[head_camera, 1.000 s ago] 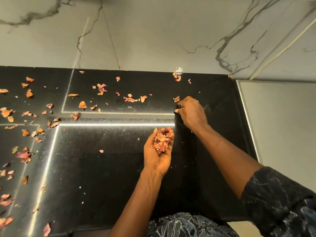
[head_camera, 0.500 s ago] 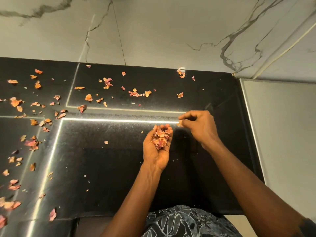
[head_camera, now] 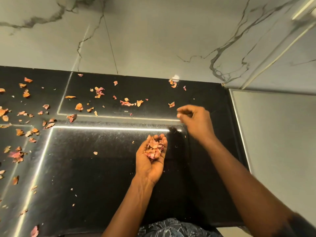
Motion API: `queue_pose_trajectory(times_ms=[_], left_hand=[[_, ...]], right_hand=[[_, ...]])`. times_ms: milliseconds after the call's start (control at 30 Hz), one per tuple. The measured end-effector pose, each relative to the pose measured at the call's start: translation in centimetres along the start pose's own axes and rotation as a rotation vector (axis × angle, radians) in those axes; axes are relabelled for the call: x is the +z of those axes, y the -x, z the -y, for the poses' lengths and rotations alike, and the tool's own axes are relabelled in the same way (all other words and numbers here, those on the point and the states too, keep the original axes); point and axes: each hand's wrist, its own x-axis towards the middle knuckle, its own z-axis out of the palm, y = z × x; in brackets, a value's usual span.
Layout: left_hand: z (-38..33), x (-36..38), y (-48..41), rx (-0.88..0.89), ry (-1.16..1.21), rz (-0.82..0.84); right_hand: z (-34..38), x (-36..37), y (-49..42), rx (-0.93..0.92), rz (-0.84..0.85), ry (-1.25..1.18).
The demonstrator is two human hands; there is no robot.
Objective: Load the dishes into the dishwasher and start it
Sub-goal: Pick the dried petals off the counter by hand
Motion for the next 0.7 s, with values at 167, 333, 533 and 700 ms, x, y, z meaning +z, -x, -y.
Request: queue_pose_trajectory(times_ms=[167,333,533,700], left_hand=[[-0.1,0.1,0.3,-0.006,-0.021,-0.013],[-0.5,-0.1,0.1,0.003,-0.025,-0.017],[-1.2,0.4,-0.6,0.004,-0.032,-0.022],[-1.5,1.2,-1.2,0.016,-0.057,-0.006]], right_hand=[[-5.7,-1.3,-10.0,0.239,-0.116,0.38],[-5.3,0.6,-13.5,0.214,-0.094,0.492],[-3.0,3.1,-16.9,0.054,0.018,0.518],[-1.9,4.8,-17.6,-0.067,0.092,0.533]])
